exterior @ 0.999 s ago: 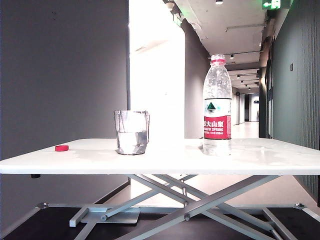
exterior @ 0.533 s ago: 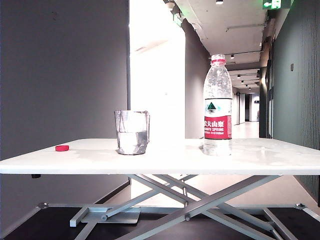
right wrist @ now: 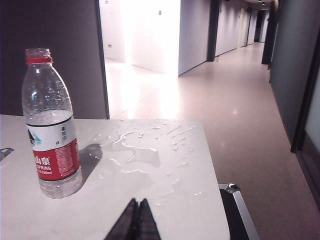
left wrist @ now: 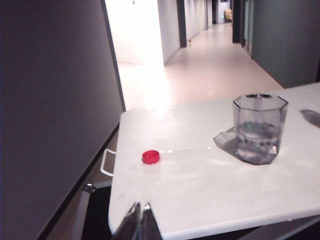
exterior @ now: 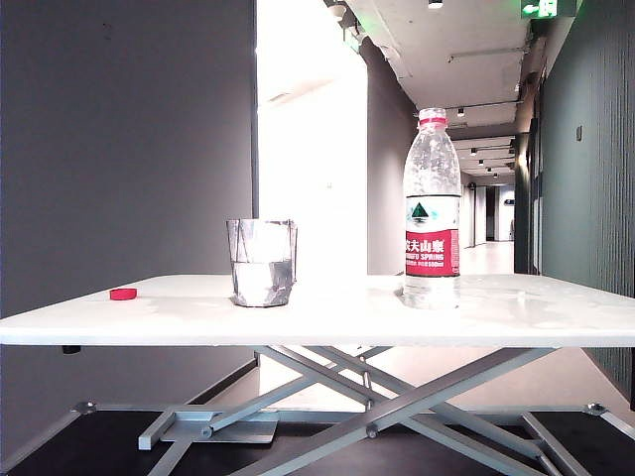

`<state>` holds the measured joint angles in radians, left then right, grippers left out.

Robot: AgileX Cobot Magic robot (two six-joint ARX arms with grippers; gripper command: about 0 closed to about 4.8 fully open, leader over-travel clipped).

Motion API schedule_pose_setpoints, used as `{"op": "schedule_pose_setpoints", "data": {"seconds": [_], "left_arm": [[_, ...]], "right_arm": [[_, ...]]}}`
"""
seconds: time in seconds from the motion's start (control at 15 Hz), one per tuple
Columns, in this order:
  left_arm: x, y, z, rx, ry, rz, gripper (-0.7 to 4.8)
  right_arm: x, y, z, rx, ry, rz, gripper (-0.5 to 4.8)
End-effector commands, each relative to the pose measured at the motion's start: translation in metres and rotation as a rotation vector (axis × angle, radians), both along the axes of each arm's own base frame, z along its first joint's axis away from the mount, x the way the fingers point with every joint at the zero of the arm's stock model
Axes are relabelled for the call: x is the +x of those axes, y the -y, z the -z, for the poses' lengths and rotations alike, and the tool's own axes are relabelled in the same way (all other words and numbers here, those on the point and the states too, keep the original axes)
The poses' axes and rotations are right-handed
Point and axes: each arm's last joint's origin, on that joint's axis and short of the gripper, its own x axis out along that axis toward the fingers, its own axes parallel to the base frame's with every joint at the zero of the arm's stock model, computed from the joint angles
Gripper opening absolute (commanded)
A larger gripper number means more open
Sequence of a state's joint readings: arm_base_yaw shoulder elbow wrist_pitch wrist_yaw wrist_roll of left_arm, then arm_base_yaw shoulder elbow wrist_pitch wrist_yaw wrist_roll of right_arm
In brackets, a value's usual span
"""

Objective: Pick up the mineral water bottle on the table and pour water into the mug until it's half full.

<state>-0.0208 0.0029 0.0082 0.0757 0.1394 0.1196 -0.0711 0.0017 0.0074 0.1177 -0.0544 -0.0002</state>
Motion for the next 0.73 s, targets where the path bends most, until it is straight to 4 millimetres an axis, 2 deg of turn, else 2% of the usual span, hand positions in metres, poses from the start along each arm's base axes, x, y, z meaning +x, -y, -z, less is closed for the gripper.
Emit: {"op": "schedule_pose_setpoints", "data": {"seconds": [0.07,0.73], "left_arm": [[-0.0001,-0.0001,-0.0013,0.003,0.009,-0.004,-0.05],[-0.0001,-0.0001,-0.0014,0.003,0.01,-0.005,-0.05]], "right_arm": [[-0.0002,0.0002,-0.0008,-0.001,0.014,0.005,-0.08],[-0.0001,0.0002,0.0,0.0,0.006,0.005,-0.08]]}}
